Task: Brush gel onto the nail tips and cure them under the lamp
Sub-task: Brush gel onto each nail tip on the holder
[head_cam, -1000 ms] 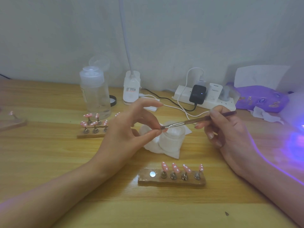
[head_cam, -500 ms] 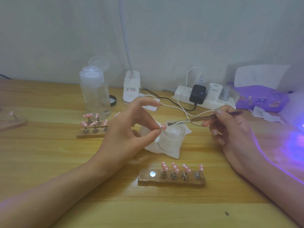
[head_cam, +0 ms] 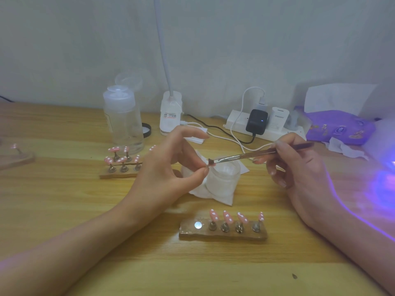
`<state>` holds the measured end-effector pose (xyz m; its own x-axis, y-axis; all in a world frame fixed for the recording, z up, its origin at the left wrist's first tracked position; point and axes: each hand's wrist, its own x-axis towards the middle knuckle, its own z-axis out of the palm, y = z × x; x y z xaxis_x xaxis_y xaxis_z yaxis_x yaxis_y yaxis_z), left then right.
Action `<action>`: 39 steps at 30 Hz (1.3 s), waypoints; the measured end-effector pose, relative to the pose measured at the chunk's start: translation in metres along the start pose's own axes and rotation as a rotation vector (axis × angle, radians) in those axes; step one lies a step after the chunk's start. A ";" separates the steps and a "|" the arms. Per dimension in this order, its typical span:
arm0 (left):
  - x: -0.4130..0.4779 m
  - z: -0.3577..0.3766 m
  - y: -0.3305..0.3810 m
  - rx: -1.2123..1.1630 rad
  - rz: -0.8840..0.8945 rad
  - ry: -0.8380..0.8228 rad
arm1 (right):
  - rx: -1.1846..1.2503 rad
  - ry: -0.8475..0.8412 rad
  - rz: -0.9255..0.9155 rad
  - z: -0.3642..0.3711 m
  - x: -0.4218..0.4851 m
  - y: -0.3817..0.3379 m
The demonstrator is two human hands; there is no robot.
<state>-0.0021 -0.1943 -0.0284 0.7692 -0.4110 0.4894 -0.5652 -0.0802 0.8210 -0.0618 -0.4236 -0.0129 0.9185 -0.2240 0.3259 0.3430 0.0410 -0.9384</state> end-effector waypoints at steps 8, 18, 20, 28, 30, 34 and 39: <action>0.000 0.000 -0.002 -0.011 -0.004 0.003 | -0.005 0.054 -0.033 -0.003 0.000 0.002; -0.001 0.000 -0.002 -0.012 -0.014 0.017 | -0.095 0.094 0.009 -0.007 0.001 0.006; 0.000 -0.001 0.002 -0.031 -0.024 0.020 | -0.084 0.103 0.009 -0.007 0.000 0.006; 0.024 -0.040 0.047 -0.176 0.071 -0.085 | -0.009 0.145 0.048 -0.008 0.003 0.004; 0.011 -0.041 0.046 -0.190 0.045 -0.177 | 0.001 0.146 0.060 -0.008 0.003 0.004; -0.025 -0.030 0.030 0.014 -0.043 -0.287 | 0.004 0.147 0.060 -0.008 0.003 0.005; -0.040 -0.023 0.020 0.029 -0.095 -0.374 | 0.005 0.172 0.077 -0.008 0.004 0.005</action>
<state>-0.0373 -0.1585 -0.0252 0.6597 -0.7030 0.2657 -0.5086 -0.1573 0.8465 -0.0583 -0.4321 -0.0175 0.8949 -0.3834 0.2285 0.2745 0.0690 -0.9591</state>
